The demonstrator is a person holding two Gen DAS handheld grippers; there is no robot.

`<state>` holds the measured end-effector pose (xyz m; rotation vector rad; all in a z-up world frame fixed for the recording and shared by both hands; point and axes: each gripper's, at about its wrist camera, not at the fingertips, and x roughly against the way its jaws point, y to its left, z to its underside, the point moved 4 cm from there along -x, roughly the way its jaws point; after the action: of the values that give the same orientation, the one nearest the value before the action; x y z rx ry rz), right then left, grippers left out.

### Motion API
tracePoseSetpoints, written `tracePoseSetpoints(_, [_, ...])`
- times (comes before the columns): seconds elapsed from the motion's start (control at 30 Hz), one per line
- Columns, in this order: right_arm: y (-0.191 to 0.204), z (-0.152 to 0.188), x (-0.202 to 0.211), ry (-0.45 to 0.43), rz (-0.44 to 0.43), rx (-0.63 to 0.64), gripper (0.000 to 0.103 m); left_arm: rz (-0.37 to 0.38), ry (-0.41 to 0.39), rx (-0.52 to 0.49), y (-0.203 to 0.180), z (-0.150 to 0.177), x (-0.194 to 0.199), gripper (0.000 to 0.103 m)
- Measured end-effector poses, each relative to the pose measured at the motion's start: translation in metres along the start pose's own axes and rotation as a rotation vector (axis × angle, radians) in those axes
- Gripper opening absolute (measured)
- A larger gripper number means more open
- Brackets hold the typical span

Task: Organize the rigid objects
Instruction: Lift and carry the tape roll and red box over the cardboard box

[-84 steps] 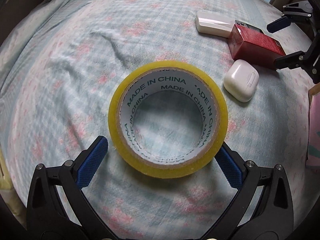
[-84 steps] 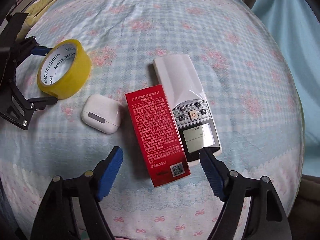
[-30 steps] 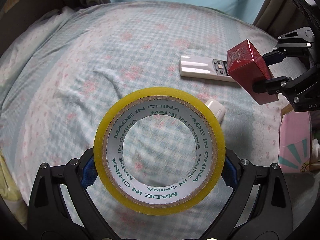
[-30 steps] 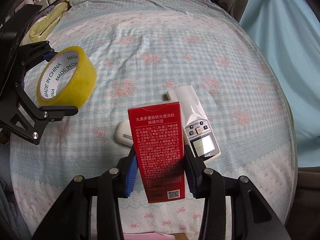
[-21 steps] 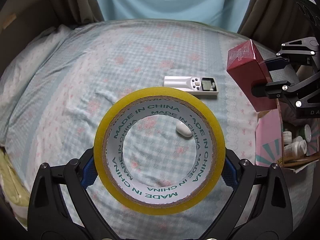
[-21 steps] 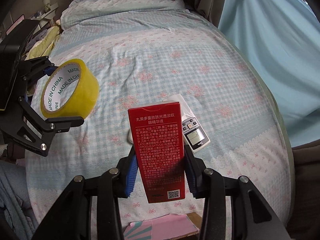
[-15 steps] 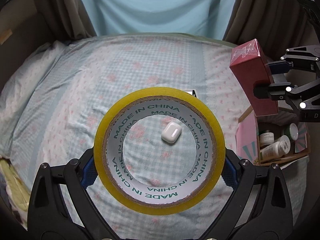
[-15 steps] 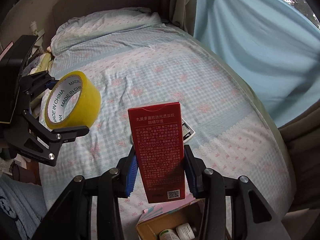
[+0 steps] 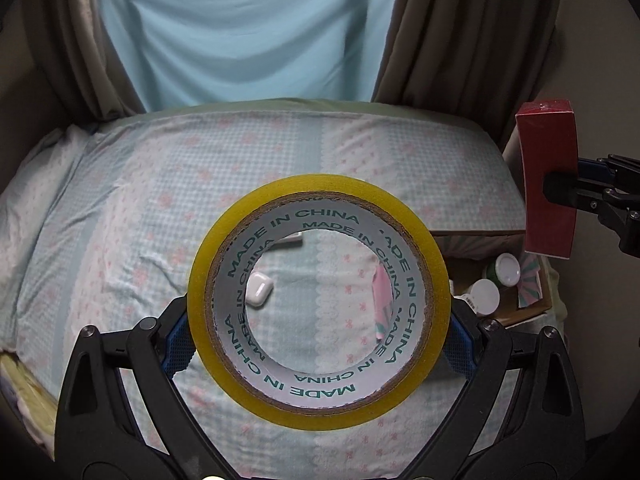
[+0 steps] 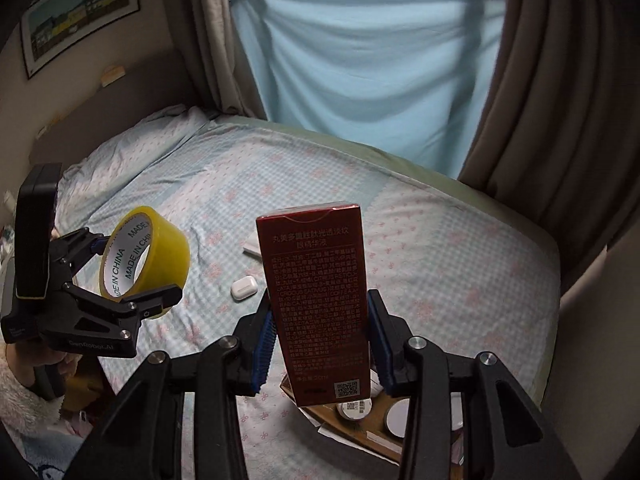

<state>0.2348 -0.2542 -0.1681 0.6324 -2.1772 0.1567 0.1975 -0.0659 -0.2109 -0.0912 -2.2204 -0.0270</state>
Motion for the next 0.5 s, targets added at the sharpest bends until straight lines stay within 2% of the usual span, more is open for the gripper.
tracePoseSetpoints(0.13, [-0.038,0.015,0.028,-0.026,0.121,-0.085,0.039,0.058,0.004,-0.037,-0.041,-0.018,-0.005,0.096])
tracePoseSetpoints(0.5, [-0.125,0.062,0.054,-0.042,0.264,-0.362,0.039,0.167,0.086,-0.205,-0.131,-0.039,-0.056,0.096])
